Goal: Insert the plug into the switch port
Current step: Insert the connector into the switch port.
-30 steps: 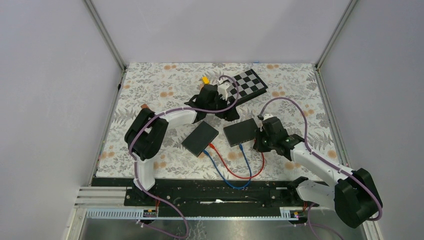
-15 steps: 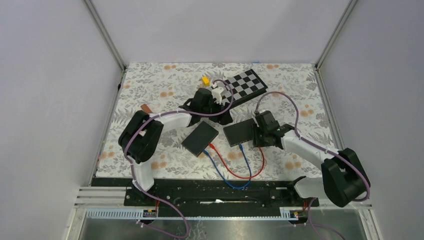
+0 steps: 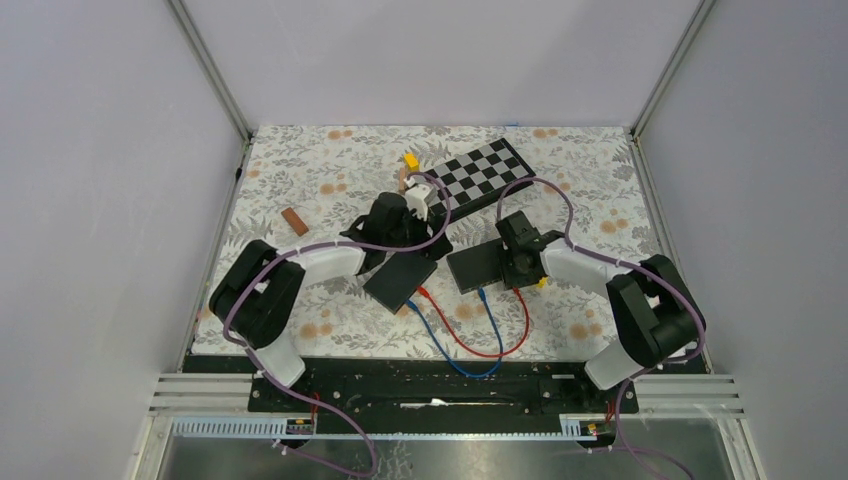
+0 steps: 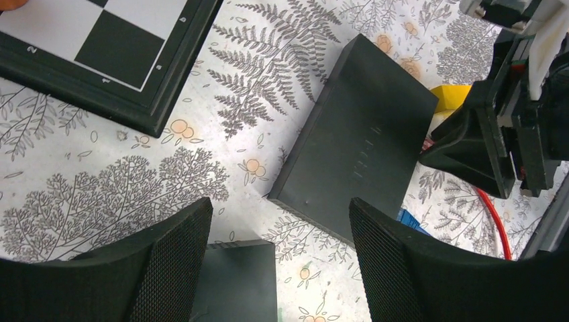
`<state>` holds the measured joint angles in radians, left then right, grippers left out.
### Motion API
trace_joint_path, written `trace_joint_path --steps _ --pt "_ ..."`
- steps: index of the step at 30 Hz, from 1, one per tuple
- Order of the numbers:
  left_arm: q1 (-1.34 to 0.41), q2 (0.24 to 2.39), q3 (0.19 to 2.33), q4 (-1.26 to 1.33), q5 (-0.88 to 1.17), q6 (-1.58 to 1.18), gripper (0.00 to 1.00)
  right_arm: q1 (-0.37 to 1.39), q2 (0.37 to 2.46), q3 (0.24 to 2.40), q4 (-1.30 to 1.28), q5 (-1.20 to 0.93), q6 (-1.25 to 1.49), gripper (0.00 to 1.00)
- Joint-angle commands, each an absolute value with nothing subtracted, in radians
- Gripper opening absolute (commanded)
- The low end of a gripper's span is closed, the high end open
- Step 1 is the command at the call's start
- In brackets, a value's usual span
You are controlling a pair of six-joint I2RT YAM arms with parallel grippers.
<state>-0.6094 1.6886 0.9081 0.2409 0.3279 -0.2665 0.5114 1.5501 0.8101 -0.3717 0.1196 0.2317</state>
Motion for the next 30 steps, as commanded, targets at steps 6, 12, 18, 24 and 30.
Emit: trace_joint_path --steps 6,12,18,24,30 --pt "-0.629 1.578 0.755 0.445 0.236 -0.320 0.77 0.498 1.580 0.834 -0.380 0.038 0.214 0.11" --pt "-0.629 1.500 0.705 0.537 0.229 -0.414 0.79 0.498 1.357 0.779 -0.373 0.009 0.213 0.00" --pt "-0.635 1.436 0.723 0.665 0.331 -0.653 0.80 0.516 1.076 0.698 -0.216 -0.161 0.138 0.00" --pt "-0.732 1.426 0.761 0.680 0.302 -0.794 0.79 0.659 0.883 0.554 0.130 -0.128 0.074 0.00" --pt "-0.809 1.370 0.734 0.655 0.181 -0.881 0.78 0.744 0.800 0.446 0.338 -0.031 0.044 0.00"
